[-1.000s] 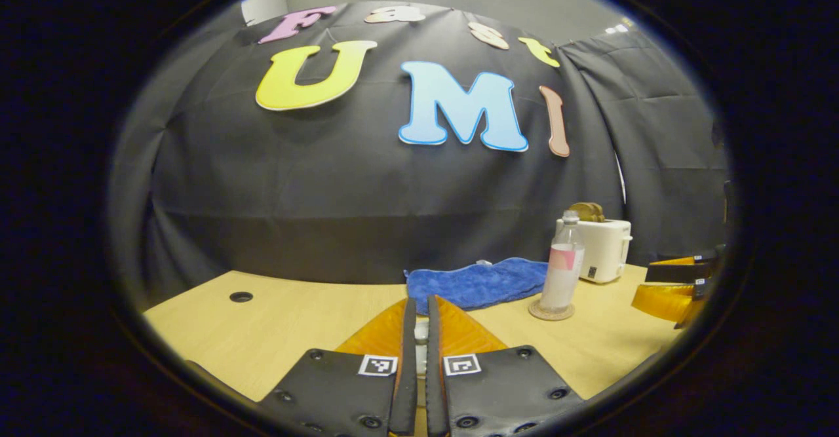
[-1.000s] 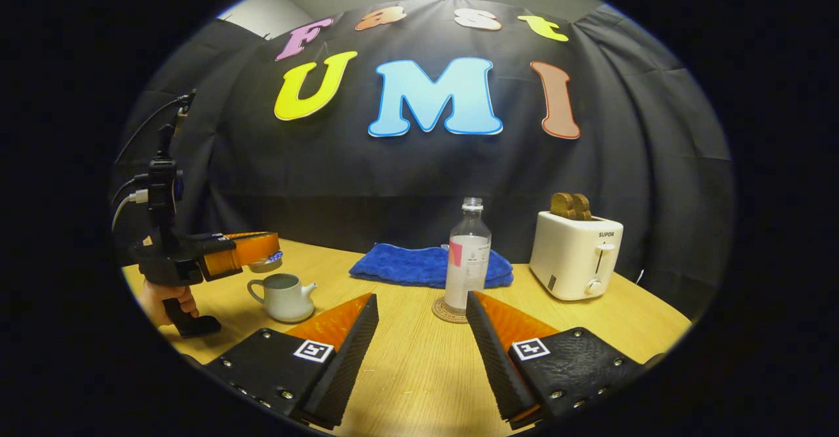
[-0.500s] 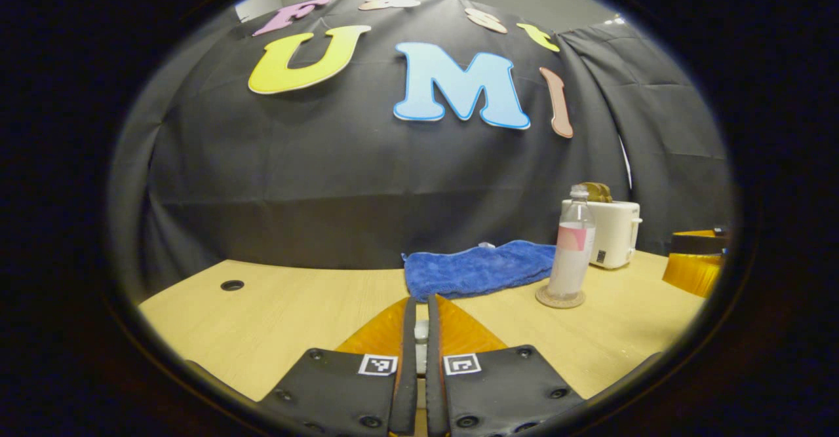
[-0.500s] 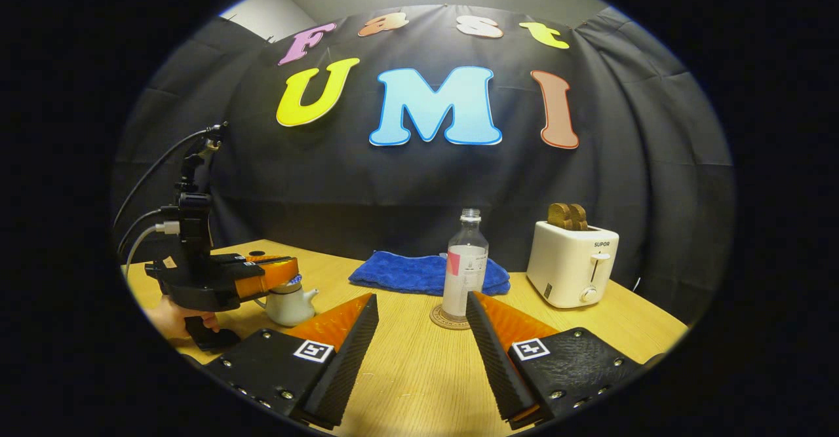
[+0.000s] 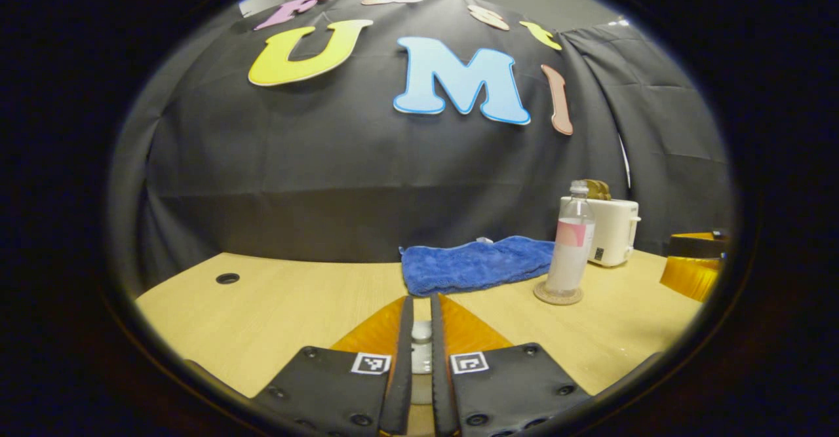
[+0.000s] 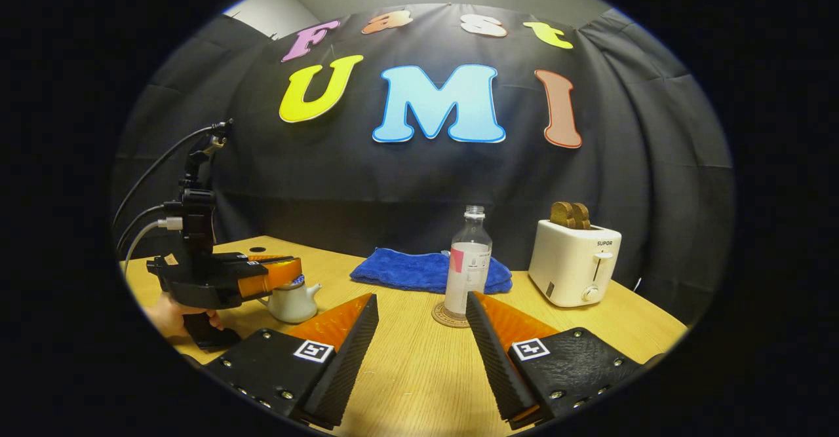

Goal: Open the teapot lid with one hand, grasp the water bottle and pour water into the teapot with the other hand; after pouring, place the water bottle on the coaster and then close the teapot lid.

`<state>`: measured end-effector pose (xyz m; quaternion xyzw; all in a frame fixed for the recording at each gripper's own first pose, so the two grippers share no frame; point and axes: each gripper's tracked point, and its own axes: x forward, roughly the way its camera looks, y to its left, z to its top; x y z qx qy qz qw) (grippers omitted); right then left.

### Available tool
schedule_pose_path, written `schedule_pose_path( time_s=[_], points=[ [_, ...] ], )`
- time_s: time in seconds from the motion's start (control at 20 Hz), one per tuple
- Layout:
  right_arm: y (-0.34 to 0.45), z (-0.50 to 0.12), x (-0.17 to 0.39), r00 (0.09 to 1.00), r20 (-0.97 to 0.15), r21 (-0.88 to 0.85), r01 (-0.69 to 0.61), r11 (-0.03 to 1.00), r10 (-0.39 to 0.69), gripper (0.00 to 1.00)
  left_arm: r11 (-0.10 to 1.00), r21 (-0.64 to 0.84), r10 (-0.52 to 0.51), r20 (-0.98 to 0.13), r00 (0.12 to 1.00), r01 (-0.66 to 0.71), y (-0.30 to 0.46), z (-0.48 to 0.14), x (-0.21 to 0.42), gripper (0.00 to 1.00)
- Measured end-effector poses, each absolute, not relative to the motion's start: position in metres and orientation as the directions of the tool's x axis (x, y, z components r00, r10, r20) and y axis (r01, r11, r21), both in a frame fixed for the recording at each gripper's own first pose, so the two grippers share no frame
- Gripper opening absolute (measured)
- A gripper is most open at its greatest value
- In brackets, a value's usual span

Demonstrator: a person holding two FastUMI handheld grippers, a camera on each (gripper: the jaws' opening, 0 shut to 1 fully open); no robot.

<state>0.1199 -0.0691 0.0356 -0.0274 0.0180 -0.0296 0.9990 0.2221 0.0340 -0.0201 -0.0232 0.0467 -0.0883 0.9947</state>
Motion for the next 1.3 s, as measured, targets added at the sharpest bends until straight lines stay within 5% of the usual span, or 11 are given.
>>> schedule_pose_path(
  time_s=[0.25,0.35,0.5,0.9,1.3],
  points=[
    [-0.067,0.031,0.121,0.997,-0.045,-0.064,0.058,0.996,-0.061,0.84,0.988,-0.056,-0.147,-0.061,0.987,0.144,0.042,-0.007,0.208,0.21],
    [-0.063,0.032,0.121,0.997,-0.041,-0.070,0.056,0.996,-0.058,0.84,0.989,-0.044,-0.143,-0.054,0.988,0.141,0.042,-0.003,0.197,0.41],
    [-0.057,0.036,0.115,0.998,-0.026,-0.060,0.051,0.997,-0.052,0.84,0.992,-0.030,-0.126,-0.045,0.991,0.124,0.042,0.004,0.178,0.41],
    [-0.057,0.037,0.076,0.994,0.036,-0.090,0.109,0.990,-0.106,0.84,0.993,-0.059,-0.103,0.037,0.994,0.105,0.033,0.025,0.112,0.83],
    [-0.033,0.041,0.050,0.995,0.071,-0.054,0.069,0.996,-0.065,0.84,0.989,0.022,-0.149,0.080,0.986,0.148,0.002,0.038,0.082,0.88]
  ],
)
